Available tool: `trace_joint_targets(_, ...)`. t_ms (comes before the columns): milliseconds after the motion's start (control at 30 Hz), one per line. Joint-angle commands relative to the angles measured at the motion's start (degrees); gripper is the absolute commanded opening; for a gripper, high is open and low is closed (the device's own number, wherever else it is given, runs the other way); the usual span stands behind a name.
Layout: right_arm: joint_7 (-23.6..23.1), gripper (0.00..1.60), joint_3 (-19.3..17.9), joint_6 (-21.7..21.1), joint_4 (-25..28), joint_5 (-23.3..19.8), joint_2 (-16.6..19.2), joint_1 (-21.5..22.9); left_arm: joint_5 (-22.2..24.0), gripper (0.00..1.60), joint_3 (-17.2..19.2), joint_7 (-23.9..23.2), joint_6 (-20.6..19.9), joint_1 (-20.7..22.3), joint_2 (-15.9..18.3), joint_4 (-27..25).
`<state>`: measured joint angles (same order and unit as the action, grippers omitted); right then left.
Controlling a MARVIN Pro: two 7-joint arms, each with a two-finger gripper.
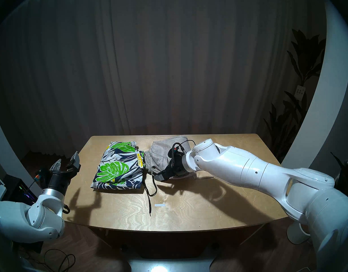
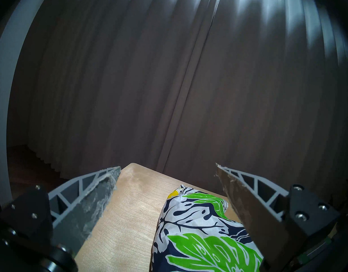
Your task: Fold pants twice and stack them
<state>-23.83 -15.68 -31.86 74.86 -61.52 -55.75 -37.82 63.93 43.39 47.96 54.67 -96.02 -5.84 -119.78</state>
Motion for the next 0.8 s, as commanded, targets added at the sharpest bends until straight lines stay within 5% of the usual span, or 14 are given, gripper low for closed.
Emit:
trace_joint_targets(0,-2.3,1.6,-1.0,2.8,1.2,0.3,0.7,0.8,-1.4,1.6,2.8,0.7,0.3,-2.4,0.1,-0.8)
trace_joint_targets(400,-7.9,1.6,-0.6,4.2,0.9,1.7,1.5,1.9,-2.6,1.6,6.3,1.8,0.3,-6.1,0.1,-1.0)
trace_joint_targets(767,-9.9,1.6,0.6,4.1,0.3,4.1,-1.2,2.5,-3.5,1.6,8.7,3.7,0.3,-10.1,0.1,-0.9)
